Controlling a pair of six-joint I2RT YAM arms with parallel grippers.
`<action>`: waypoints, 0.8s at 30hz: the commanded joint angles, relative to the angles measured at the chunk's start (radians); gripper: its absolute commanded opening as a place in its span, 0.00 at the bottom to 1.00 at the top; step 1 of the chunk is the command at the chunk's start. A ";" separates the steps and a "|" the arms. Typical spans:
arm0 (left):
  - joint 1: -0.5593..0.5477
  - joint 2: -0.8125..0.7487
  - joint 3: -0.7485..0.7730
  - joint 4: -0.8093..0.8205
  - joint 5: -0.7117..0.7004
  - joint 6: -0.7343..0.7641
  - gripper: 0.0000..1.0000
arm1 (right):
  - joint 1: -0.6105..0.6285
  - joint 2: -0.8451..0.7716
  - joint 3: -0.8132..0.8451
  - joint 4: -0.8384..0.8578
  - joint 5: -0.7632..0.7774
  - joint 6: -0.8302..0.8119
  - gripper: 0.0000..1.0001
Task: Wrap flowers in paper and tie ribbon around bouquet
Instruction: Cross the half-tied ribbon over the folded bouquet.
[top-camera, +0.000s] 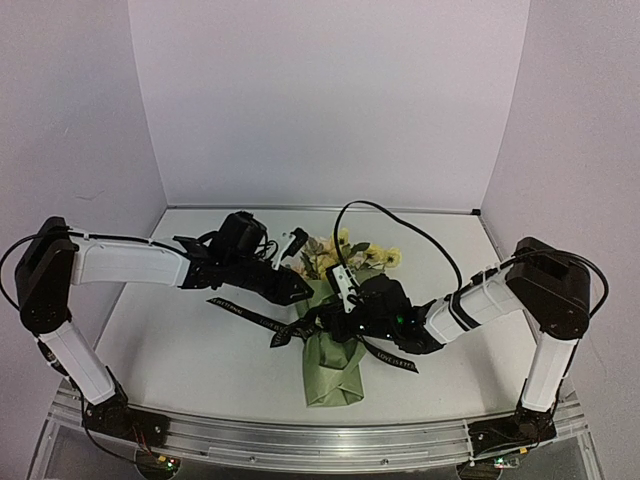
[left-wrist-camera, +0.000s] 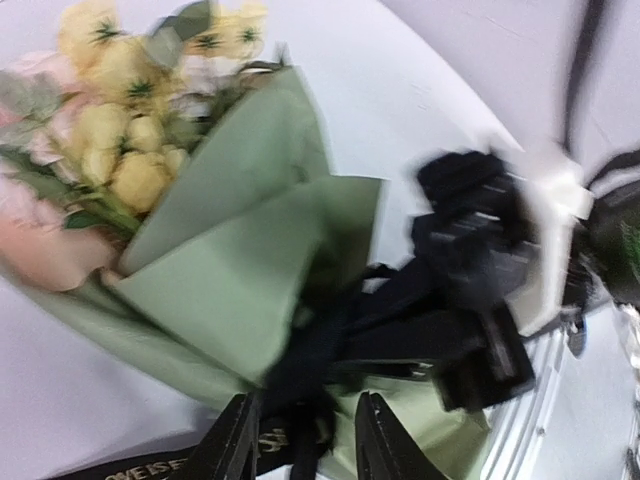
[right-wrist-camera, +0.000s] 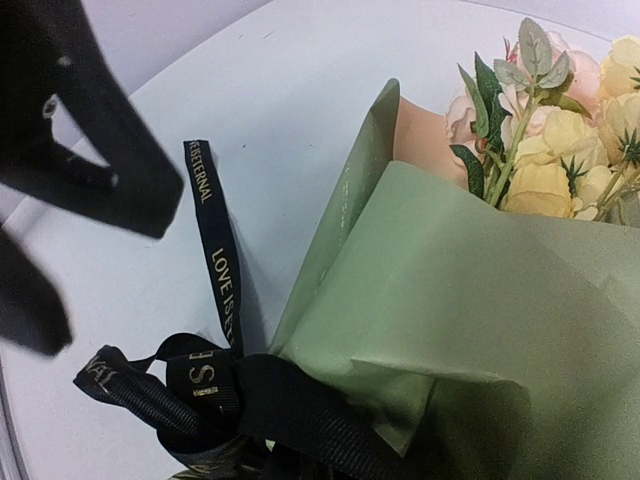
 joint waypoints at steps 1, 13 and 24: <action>0.040 0.053 0.047 -0.033 -0.105 -0.041 0.31 | 0.006 0.012 0.028 0.034 -0.005 -0.022 0.00; 0.043 0.176 0.111 -0.087 -0.058 -0.037 0.23 | 0.006 0.013 0.057 0.032 -0.064 -0.104 0.00; 0.035 0.170 0.109 -0.063 0.068 -0.021 0.19 | 0.006 0.041 0.070 0.033 -0.065 -0.089 0.00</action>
